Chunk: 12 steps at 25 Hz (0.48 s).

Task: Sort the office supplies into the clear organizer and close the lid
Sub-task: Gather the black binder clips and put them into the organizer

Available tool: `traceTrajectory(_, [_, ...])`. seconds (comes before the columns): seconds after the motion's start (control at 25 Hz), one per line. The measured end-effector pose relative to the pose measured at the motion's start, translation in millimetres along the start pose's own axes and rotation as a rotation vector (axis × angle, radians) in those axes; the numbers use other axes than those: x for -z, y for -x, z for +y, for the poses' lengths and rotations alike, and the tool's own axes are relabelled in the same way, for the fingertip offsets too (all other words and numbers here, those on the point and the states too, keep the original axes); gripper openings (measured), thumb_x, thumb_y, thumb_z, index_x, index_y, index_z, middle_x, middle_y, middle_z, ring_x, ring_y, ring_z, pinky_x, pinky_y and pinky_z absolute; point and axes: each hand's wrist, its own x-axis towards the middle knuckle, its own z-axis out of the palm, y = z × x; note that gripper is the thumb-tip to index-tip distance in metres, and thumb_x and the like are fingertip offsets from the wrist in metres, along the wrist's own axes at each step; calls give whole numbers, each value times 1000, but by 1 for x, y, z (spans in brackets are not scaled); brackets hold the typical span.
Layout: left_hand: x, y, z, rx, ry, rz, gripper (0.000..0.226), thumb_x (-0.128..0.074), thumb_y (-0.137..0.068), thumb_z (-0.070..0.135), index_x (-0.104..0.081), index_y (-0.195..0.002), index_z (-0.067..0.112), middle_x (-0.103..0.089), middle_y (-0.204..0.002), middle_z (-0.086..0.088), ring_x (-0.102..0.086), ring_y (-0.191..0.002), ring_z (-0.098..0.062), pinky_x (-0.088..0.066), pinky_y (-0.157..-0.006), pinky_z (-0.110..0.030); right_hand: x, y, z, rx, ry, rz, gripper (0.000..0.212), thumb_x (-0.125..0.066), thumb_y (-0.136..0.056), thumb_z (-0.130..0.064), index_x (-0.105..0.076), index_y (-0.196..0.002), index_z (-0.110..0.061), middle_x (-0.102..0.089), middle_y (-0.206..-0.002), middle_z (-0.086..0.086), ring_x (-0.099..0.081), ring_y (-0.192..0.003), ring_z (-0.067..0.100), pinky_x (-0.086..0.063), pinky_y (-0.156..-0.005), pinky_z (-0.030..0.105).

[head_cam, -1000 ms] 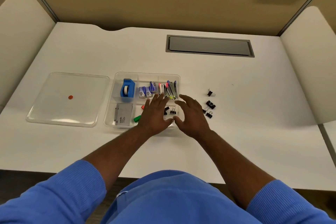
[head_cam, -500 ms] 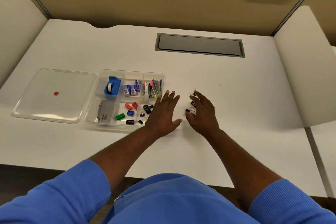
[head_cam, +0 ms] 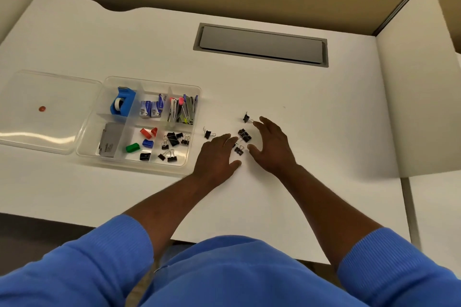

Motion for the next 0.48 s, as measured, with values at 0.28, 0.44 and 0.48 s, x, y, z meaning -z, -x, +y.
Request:
traceTrajectory(0.28, [-7,-14,7,32,-47,55,40,-70,-84,45,-67,-120,27,-59,-132,-6,-54,-120,-26,-43,-92,-40,0,-31,6,103,-16,-98,76,-62,-89,-44,-28,-155,-25,-19,-165,3,-20,-150,24,-24,-120,42])
traceTrajectory(0.44, [-7,-20,11,20,-34,77,30,-68,-87,39,-72,-112,24,-63,-117,-5,-57,-107,-25,-47,-82,-37,-5,-46,8,133,51,-197,67,-53,-97,-42,-26,-156,-30,-11,-167,1,-10,-153,27,-20,-121,46])
traceTrajectory(0.48, [-7,-21,12,30,-11,61,29,-66,-89,38,-71,-113,24,-62,-114,-3,-56,-105,-24,-47,-80,-35,-6,-48,9,130,64,-217,62,-52,-98,-40,-29,-155,-30,-13,-166,1,-11,-152,27,-22,-120,46])
